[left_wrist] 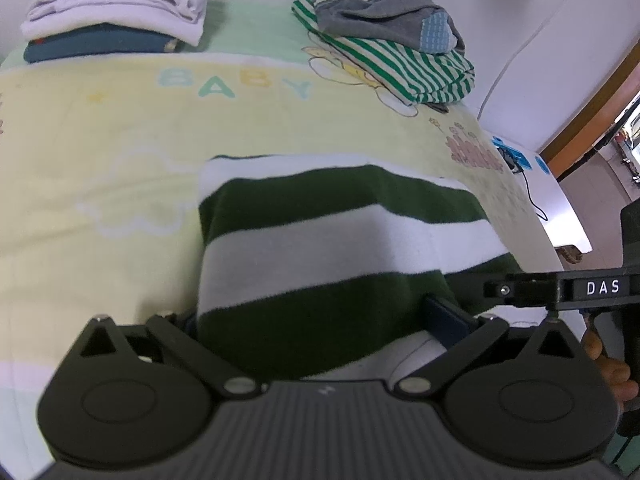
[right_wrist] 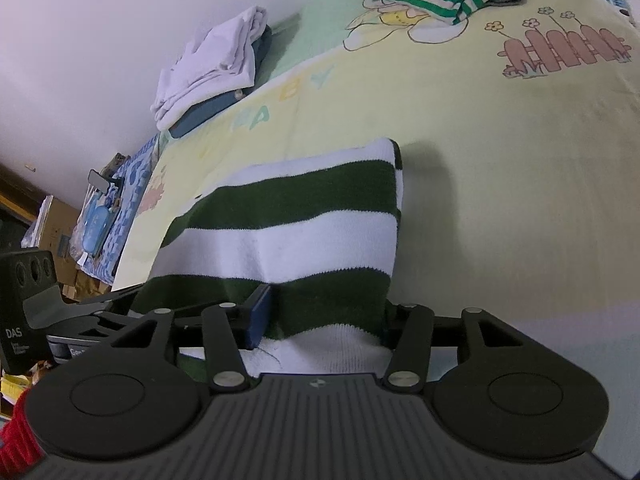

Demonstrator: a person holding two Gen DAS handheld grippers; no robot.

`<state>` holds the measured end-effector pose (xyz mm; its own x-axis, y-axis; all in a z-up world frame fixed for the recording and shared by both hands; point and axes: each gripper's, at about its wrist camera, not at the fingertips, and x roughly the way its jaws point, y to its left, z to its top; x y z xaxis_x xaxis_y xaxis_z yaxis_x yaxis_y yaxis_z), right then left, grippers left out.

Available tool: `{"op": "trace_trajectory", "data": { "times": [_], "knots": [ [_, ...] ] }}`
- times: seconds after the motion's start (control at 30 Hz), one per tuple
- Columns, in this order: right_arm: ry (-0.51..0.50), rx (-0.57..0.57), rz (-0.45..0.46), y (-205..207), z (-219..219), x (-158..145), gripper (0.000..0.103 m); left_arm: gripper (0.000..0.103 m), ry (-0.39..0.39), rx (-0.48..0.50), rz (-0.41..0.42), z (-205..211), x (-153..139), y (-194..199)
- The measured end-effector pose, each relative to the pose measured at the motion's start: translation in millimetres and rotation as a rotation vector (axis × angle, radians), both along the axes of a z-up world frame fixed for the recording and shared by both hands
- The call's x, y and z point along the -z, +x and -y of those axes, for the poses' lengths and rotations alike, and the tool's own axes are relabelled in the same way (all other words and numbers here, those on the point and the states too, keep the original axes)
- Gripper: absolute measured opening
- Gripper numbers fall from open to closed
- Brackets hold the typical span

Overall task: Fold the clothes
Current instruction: 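Lift the folded cardigan bundle off the bed with both tools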

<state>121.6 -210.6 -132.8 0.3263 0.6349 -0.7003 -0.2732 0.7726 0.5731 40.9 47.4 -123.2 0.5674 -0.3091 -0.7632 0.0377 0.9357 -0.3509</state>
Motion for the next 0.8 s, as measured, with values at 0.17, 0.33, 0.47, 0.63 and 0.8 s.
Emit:
{"op": "trace_trajectory", "data": {
  "times": [0.17, 0.33, 0.47, 0.63, 0.8],
  "knots": [
    [0.005, -0.003, 0.018, -1.8, 1.4, 1.6, 0.050, 0.101, 0.001, -0.005, 0.017, 1.3, 0.7, -2.2],
    [0.008, -0.007, 0.037, -3.5, 2.0, 2.6, 0.048, 0.083, -0.024, -0.008, 0.021, 0.3, -1.2, -4.3],
    [-0.003, -0.002, 0.051, -6.4, -0.1, 1.6, 0.047, 0.076, -0.030, -0.028, 0.024, -1.0, -3.5, -5.8],
    [-0.003, 0.013, 0.061, -9.3, -0.3, 0.2, 0.044, 0.065, 0.008, -0.025, 0.039, 5.2, -10.0, -8.0],
    [0.006, 0.023, 0.086, -14.0, 1.2, -1.1, 0.040, 0.055, -0.024, -0.051, 0.043, -2.2, -10.3, -11.7]
  ]
}}
